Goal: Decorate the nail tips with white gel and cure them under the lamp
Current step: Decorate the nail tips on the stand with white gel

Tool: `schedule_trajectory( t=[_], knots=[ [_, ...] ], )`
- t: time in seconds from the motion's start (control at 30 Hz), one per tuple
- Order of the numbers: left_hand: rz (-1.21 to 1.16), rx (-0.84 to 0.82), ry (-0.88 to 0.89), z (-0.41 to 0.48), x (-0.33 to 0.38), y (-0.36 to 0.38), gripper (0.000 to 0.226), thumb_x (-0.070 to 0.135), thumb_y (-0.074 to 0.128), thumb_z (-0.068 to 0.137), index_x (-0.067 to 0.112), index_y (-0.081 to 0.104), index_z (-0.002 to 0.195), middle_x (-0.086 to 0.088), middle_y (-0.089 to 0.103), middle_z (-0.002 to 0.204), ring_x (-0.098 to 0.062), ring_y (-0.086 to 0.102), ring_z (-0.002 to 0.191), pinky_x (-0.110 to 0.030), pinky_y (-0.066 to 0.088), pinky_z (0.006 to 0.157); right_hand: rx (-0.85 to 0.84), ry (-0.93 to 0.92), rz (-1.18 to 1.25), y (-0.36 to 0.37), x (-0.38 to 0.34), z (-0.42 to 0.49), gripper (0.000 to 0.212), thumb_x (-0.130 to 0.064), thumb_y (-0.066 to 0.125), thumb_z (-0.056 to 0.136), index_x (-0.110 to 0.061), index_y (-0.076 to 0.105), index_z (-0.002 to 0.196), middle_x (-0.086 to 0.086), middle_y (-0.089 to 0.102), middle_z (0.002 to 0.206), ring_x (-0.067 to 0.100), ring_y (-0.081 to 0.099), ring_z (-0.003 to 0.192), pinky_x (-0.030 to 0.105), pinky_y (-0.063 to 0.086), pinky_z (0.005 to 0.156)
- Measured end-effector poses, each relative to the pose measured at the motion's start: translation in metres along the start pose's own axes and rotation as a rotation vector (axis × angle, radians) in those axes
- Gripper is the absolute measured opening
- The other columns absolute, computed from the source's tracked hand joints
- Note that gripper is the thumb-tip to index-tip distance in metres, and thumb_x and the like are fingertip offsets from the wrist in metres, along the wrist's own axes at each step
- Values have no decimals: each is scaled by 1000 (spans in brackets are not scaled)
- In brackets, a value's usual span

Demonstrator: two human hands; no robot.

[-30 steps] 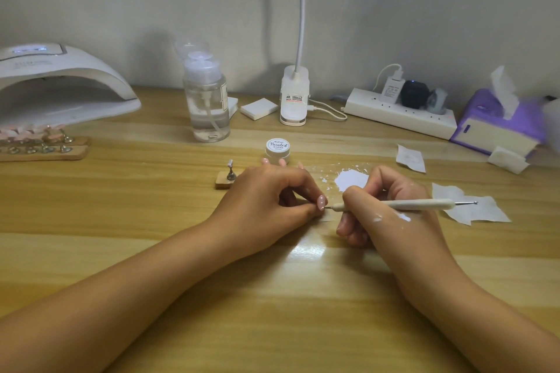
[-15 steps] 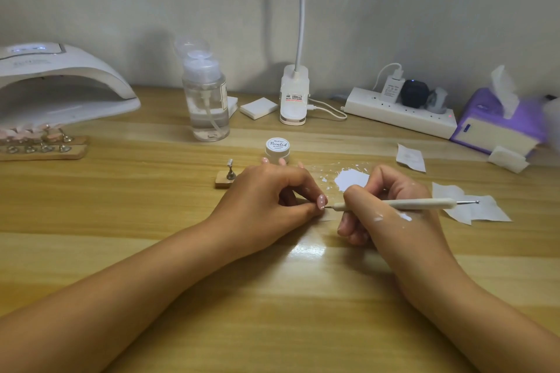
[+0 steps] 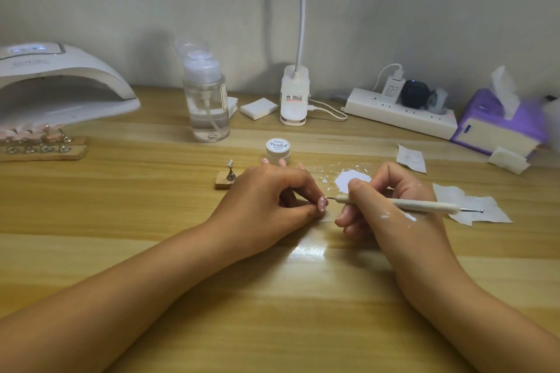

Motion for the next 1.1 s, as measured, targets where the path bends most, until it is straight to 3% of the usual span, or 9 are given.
schedule_trajectory(
  t=[0.1, 0.2, 0.3, 0.37, 0.5, 0.57, 0.8, 0.9, 1.1],
  knots=[
    [9, 5, 15, 0, 0, 0, 26, 14, 78, 81, 37, 67, 76, 38, 57, 60, 5, 53, 52, -10, 40, 73, -14, -4, 11, 1, -1, -1, 34, -6, 63, 87, -20, 51, 59, 16, 68, 56, 15, 61, 44, 19, 49, 46],
    [18, 11, 22, 0, 0, 0, 29, 13, 77, 80, 38, 65, 76, 38, 57, 60, 4, 54, 52, -15, 39, 88, -37, -12, -7, 2, -1, -1, 43, -7, 63, 90, -27, 55, 53, 15, 68, 57, 15, 62, 46, 20, 50, 47],
    [35, 16, 18, 0, -1, 0, 29, 12, 77, 80, 38, 65, 76, 39, 56, 60, 5, 55, 53, 3, 26, 88, -43, -9, -17, 3, -1, 0, 43, -9, 64, 92, -27, 55, 54, 14, 69, 57, 15, 63, 47, 20, 50, 48],
    [42, 15, 4, 0, -2, 0, 30, 12, 77, 80, 39, 65, 76, 39, 56, 59, 4, 56, 54, 6, 22, 87, -44, -7, -13, 3, -1, -1, 42, -10, 64, 91, -27, 55, 54, 15, 69, 58, 15, 63, 48, 21, 50, 48],
    [15, -3, -7, 0, -1, 0, 25, 12, 77, 80, 35, 68, 76, 37, 57, 58, 4, 54, 52, -6, 38, 76, -10, -8, 22, 1, -1, -1, 32, -10, 64, 89, -19, 51, 62, 15, 68, 57, 15, 63, 47, 20, 50, 48],
    [1, -7, -18, 0, -2, 0, 21, 12, 77, 80, 31, 70, 76, 36, 57, 58, 5, 53, 52, -6, 34, 66, 21, -11, 50, -1, 0, -1, 29, -8, 63, 91, -13, 47, 67, 14, 68, 56, 14, 61, 45, 20, 50, 46],
    [-17, 7, -39, -3, -1, 1, 15, 11, 77, 81, 25, 73, 79, 37, 56, 59, 6, 55, 54, -11, 33, 78, 99, -49, 103, -6, 0, -1, 30, -12, 62, 94, -14, 46, 68, 9, 60, 50, 12, 50, 40, 19, 43, 41],
    [17, 20, -10, -4, 1, 1, 14, 12, 76, 81, 26, 74, 80, 37, 56, 61, 4, 56, 56, -6, 34, 71, 135, -109, 72, -10, -3, -2, 28, -15, 61, 95, -13, 46, 71, 2, 53, 47, 7, 43, 40, 15, 35, 38],
    [6, 170, 25, -6, 7, -8, 11, 14, 75, 83, 24, 74, 87, 27, 68, 78, -4, 62, 61, -13, 44, 63, 191, -61, 122, -16, 0, 1, 33, -16, 57, 97, -17, 43, 67, -2, 43, 43, 5, 32, 37, 15, 27, 36]
  ],
)
Point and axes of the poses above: each hand's wrist, its own z-axis towards the middle knuckle, its own y-axis out of the palm, x = y × z, the point moved 4 cm from there along z, towards the middle knuckle
